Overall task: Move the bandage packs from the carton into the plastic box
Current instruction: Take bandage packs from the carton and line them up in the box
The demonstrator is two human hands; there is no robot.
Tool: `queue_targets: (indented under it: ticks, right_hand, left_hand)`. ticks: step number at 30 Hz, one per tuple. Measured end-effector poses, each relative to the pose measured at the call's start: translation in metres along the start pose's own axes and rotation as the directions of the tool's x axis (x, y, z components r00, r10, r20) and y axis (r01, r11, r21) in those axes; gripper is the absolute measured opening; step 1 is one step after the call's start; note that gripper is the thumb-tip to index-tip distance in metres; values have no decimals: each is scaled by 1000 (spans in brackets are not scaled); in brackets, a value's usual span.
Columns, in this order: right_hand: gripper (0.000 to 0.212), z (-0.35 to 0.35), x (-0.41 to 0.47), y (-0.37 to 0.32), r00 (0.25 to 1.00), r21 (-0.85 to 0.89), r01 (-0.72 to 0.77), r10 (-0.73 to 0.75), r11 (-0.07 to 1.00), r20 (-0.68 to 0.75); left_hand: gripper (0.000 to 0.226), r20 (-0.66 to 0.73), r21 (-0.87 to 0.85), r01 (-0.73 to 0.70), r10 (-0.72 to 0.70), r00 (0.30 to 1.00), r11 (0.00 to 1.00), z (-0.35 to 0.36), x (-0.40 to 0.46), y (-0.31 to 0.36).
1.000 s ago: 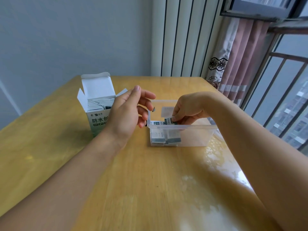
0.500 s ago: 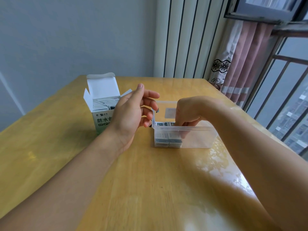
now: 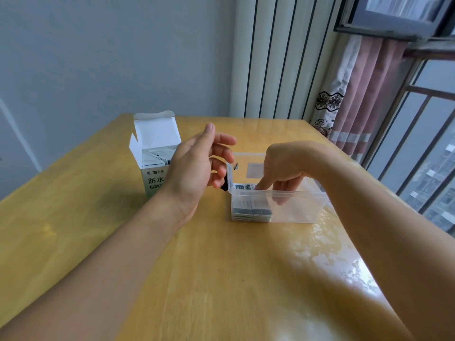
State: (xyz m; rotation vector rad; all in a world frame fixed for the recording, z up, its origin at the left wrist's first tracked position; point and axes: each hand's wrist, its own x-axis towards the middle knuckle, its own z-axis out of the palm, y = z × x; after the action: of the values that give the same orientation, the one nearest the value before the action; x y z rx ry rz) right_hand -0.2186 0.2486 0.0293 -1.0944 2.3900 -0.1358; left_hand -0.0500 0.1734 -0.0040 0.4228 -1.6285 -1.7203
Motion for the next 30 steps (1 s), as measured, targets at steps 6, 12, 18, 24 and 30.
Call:
queue_targets:
  ticks: [6,12,18,24,30]
  right_hand:
    - [18,-17,-32,-20,845,80,463,-412,883,-341]
    - [6,6,-32,-70,540,-69,723,-625,687,-564]
    - [2,15,6,-108,664,-205,568,-591,797,-459]
    - [4,14,9,-129,728,-302,506,-588,808,-354]
    - [23,22,9,-131,689,-332,485,-587,809,-425]
  left_hand:
    - [34,-161,74,-349,356,920,934,-21,4,25]
    - [20,-420,348,-439,557,717,828,-86,32,35]
    - [10,-384,456,-205,399,832,866,-104,42,6]
    - [17,-368,499,-201,417,831,843,-102,45,5]
    - [16,-382,507,-198,424,821,839,-102,45,4]
